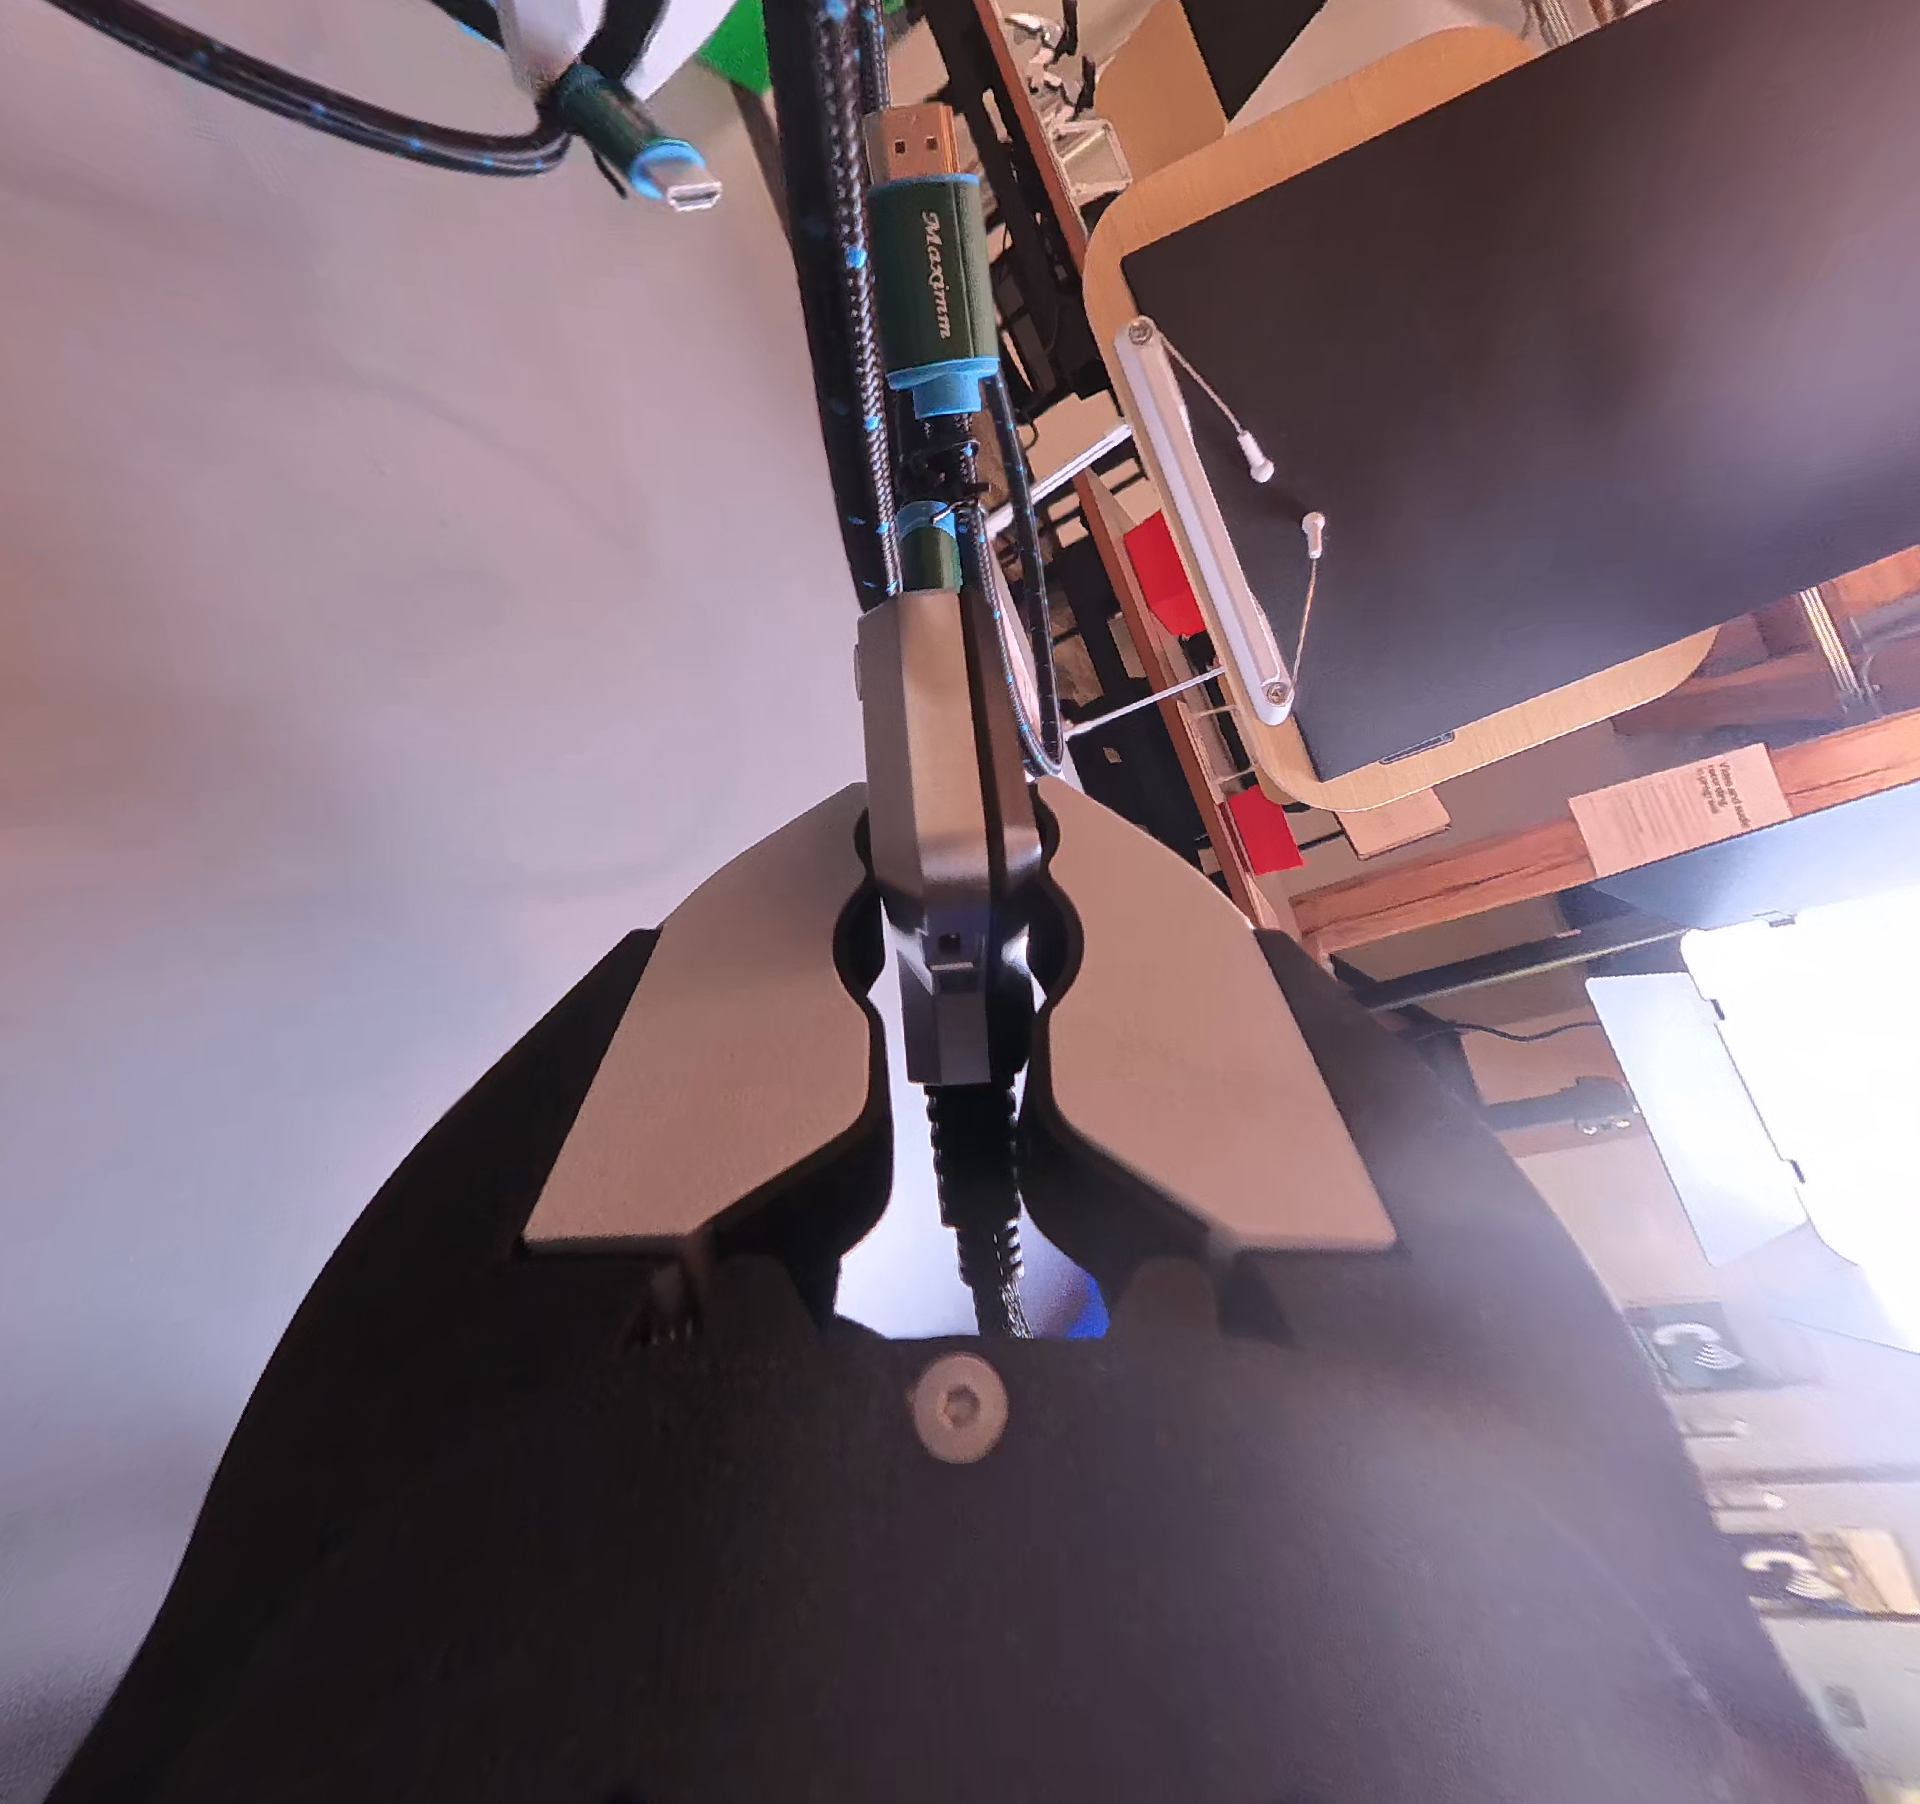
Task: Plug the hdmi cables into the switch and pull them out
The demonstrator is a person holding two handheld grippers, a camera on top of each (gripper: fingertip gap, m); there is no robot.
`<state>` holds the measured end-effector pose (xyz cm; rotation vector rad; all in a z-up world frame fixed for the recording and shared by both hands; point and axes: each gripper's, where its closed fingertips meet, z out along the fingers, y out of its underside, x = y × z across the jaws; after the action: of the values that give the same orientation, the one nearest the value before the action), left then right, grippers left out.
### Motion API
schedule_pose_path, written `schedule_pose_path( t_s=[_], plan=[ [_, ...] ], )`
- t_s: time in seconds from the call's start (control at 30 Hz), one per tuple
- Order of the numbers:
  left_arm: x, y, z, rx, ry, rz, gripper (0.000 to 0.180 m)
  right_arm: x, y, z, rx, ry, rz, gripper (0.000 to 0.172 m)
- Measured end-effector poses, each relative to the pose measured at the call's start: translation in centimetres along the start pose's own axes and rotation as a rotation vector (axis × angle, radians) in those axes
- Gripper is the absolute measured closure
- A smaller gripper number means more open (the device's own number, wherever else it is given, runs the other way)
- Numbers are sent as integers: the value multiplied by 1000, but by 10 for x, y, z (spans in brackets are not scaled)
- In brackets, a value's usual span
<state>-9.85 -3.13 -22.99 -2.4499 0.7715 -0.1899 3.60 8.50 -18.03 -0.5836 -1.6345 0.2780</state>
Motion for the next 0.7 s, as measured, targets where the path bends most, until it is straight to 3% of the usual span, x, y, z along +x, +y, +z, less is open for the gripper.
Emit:
schedule_pose_path(
  t_s=[0.13,0.37,0.7],
  plan=[
    [8,-21,-21,130,24,-14,171,12,-12,-8,120,-1,175,148],
    [29,-60,-66,371,36,-1,171,62,-35,-30,432,-47,731,149],
    [67,-95,-92,473,112,75,171,112,-59,-50,758,-139,1195,149]
  ],
)
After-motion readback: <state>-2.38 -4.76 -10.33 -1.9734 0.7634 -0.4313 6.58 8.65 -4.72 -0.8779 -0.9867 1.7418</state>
